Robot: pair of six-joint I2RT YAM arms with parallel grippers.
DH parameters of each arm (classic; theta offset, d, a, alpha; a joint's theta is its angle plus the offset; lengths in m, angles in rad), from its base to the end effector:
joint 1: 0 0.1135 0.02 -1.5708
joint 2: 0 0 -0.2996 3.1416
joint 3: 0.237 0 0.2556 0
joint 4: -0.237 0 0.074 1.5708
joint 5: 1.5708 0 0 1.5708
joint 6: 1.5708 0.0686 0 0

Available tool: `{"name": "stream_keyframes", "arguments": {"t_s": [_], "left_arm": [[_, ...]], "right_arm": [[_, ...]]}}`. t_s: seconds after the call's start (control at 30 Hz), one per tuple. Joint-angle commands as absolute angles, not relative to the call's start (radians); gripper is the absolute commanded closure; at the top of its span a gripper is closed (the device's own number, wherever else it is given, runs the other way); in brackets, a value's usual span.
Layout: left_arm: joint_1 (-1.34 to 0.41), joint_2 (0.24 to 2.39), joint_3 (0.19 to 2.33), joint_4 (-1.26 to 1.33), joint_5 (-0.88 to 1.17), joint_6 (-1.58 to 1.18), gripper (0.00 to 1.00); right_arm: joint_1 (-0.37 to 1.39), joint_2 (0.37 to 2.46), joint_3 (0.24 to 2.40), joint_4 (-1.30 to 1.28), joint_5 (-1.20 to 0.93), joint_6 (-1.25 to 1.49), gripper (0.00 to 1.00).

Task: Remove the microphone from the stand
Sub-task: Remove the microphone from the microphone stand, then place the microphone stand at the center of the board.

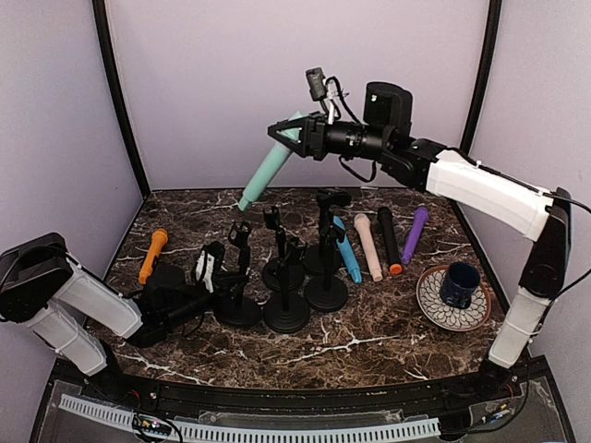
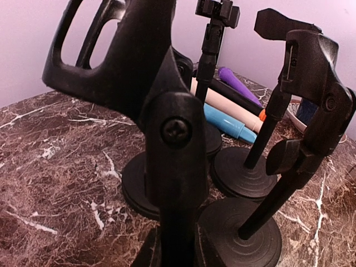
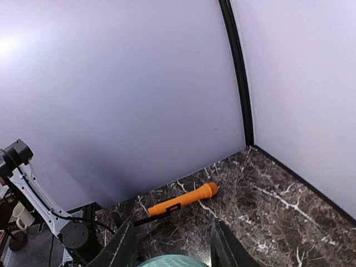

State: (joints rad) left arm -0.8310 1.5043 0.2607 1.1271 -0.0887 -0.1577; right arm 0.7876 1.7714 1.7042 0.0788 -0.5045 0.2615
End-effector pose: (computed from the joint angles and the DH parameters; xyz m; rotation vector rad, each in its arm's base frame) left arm 0.1920 -0.2013 0.1799 0.5070 1.6554 -0.6628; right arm 0.3051 0.3534 0.4518 -0.8396 1.4728 1.1971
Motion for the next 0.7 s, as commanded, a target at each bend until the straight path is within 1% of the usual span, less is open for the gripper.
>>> {"name": "stream_keyframes", "arguments": {"t_s": [0.0, 0.17, 0.37, 0.53, 0.67], "left_arm": [[-0.822, 1.518, 0.232, 0.964, -0.141, -0.170, 1.00], [-0.822, 1.501, 0.239, 0.966, -0.172, -0.180, 1.00], [-0.820, 1.487, 0.285, 0.991, -0.306, -0.170, 1.00], [-0.805, 1.525, 0.337, 1.085, -0.366, -0.119, 1.00], [-0.787, 1.565, 0.370, 1.178, -0.367, -0.061, 1.00]], "right_arm": [[0.772, 1.653, 1.748, 0.271, -0.499, 0.261, 0.86], [0.769, 1.612, 1.723, 0.255, -0.417, 0.241, 0.86], [0.751, 1.495, 1.654, 0.150, -0.149, 0.177, 0.86], [0.673, 1.405, 1.587, 0.047, 0.062, 0.173, 0.86], [0.582, 1.346, 1.523, -0.045, 0.169, 0.200, 0.86]]}}
